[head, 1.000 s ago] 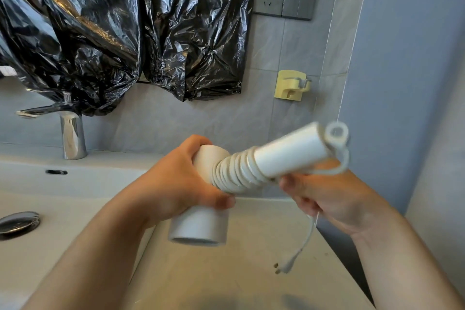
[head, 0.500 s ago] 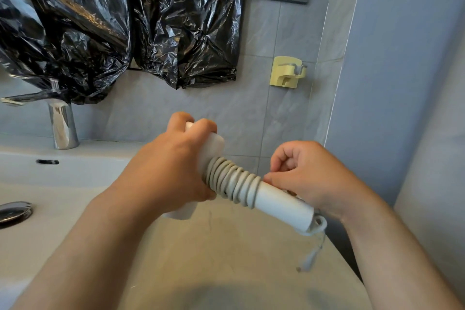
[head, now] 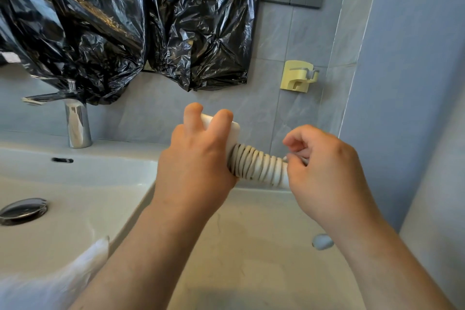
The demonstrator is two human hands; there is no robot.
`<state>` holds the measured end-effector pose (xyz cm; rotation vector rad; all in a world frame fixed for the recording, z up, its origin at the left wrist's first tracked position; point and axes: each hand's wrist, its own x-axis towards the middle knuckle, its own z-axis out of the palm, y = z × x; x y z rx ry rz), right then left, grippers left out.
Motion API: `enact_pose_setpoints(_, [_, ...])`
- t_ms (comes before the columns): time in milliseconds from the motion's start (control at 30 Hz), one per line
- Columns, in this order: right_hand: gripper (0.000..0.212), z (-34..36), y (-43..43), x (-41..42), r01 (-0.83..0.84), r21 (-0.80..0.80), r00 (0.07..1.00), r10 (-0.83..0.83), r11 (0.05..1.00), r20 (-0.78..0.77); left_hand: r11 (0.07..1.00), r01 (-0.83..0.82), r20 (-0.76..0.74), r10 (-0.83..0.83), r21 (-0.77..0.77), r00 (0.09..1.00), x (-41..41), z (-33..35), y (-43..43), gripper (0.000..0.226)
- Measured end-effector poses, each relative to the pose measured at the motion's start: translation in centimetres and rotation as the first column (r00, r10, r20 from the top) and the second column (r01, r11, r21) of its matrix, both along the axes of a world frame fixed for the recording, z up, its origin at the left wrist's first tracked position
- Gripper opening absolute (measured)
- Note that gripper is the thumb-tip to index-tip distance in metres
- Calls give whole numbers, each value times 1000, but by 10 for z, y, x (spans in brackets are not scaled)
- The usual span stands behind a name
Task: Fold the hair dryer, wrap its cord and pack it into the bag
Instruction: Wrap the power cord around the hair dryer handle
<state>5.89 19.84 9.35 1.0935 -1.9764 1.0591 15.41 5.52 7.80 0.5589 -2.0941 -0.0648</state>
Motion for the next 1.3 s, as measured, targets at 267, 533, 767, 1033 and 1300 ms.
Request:
enact_pose_setpoints(267, [15, -2, -3, 6, 93, -64, 996, -92, 994, 16, 999, -18, -43, 20, 48, 999, -5, -4, 9, 67])
enact_pose_setpoints(533, [28, 4, 7, 22, 115, 51, 993, -116, 992, 15, 996, -46, -97, 53, 72, 994, -7, -5, 15, 63])
enact_pose_setpoints(767, [20, -2, -4, 25, -99, -69, 989, 106, 993, 105, 962, -75, -186, 126, 262, 974, 2, 1, -11, 72])
enact_pose_setpoints(1033, [25, -2, -9, 16, -300, -217, 891, 355, 929, 285, 880, 70, -237, 49, 470, 970, -1, 3, -17, 80])
enact_pose_setpoints(1300, [31, 4, -1, -10, -296, -432, 746, 489, 852, 453, 615, 395, -338, -214, 682, 916, -4, 0, -20, 89])
